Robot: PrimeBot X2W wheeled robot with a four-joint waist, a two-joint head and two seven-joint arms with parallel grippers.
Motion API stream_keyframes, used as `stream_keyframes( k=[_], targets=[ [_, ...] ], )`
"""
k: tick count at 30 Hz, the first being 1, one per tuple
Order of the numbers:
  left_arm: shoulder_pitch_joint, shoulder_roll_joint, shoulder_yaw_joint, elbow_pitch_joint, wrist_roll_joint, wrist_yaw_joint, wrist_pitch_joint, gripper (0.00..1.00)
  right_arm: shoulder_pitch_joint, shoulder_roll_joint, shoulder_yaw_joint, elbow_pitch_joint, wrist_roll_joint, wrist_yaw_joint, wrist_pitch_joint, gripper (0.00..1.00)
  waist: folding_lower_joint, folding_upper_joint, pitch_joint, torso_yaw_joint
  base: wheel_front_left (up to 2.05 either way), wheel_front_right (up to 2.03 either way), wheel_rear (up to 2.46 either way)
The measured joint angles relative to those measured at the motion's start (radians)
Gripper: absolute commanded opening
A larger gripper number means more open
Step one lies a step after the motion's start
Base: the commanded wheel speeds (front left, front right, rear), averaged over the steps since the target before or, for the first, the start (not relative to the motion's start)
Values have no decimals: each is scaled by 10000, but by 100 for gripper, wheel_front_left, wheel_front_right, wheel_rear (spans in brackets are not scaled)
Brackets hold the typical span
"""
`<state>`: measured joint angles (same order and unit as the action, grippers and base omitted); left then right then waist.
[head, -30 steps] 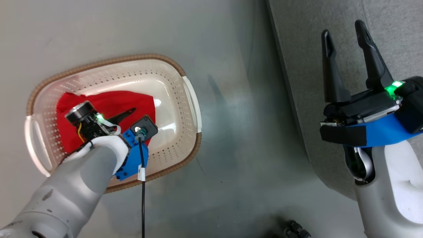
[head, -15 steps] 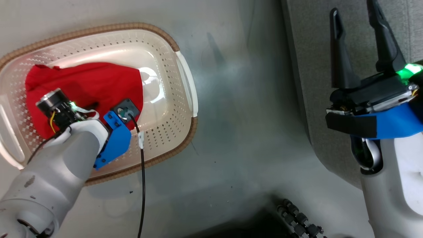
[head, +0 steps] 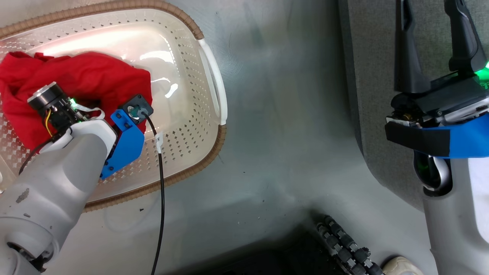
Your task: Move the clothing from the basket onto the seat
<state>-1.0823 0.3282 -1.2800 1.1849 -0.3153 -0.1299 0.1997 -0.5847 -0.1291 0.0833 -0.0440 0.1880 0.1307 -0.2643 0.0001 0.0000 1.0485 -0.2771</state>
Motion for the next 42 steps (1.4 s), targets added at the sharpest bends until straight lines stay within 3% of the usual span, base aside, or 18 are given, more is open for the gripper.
stream_keyframes(
  k=[3, 4, 5, 6, 23, 32, 42],
  targets=[
    [-116, -27, 0, 27, 140, 0, -44, 100, -32, 2, -46, -46, -4, 0, 0, 100, 0, 0, 99, -12, 0, 0, 0],
    [-117, -56, 0, 40, 234, 0, -33, 90, -38, 4, -58, -46, -4, 0, 0, 100, -1, 0, 118, -13, 0, 0, 0],
    [-117, -77, 4, 59, 249, 0, -27, 90, -47, 4, -73, -46, -6, 0, 0, 100, -1, 0, 126, -10, 0, 0, 0],
    [-117, -102, 4, 65, 263, 0, 2, 0, -48, 4, -92, -46, -8, 0, 0, 100, -1, 0, 129, -8, 0, 0, 0],
    [-81, -665, -2, -17, -69, 0, -405, 0, -62, -54, -330, 150, -96, 0, 0, 100, -1, 1, -504, 330, 0, 0, 0],
    [316, -1306, -2, -257, -146, 0, -1413, 0, 117, -209, -479, 274, -186, 0, 0, 100, -1, 1, -1474, 707, 0, 0, 0],
    [676, -2013, 21, -255, -1231, 0, -2853, 0, 679, -458, -757, 541, -272, 0, 0, 100, -1, 0, -2786, 1305, 0, 0, 0]
  ],
)
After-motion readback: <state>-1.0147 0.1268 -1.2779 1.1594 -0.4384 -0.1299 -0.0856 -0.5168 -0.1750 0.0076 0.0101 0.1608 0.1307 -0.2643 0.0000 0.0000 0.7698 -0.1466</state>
